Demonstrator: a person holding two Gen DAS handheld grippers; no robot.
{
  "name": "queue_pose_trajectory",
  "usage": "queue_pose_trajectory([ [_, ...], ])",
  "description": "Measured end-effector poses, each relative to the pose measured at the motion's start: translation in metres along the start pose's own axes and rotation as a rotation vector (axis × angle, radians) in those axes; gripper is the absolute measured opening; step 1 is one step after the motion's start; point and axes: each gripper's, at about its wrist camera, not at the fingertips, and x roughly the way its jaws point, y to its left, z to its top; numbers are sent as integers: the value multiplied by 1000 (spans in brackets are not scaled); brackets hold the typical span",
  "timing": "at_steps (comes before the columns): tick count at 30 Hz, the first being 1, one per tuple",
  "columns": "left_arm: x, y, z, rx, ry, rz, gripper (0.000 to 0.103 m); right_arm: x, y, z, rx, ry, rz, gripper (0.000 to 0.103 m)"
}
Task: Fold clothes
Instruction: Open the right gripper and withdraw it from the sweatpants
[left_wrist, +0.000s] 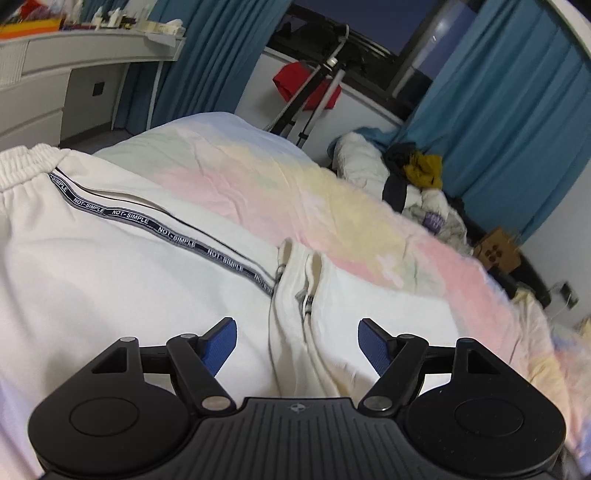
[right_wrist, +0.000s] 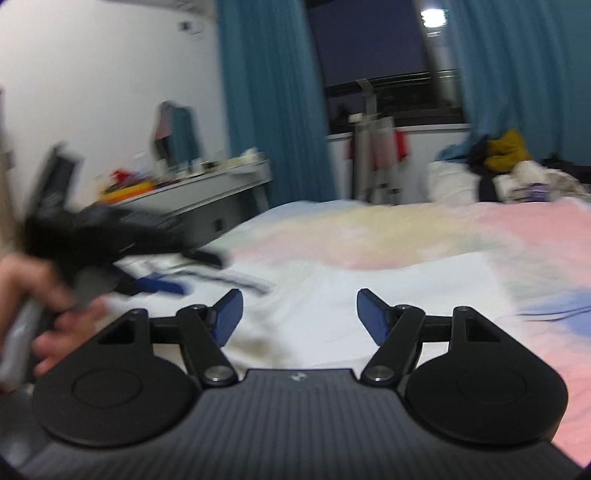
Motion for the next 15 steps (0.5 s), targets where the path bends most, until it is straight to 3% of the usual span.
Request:
queue_pose_trajectory([
  [5,-11,-4,-10,24,-12,26,77,12,-37,-5,86,27,-145,70],
  [9,-20,13,-7,-74,-13,84,78,35,-58,-28,153,103,-238,70],
  [12,-31,33,1,-169,-19,109,78,51,-65,-45,202,180,-249,72],
  [15,-44,42,5,-165,-21,175,78,54,-67,-46,214,188,-240,72],
])
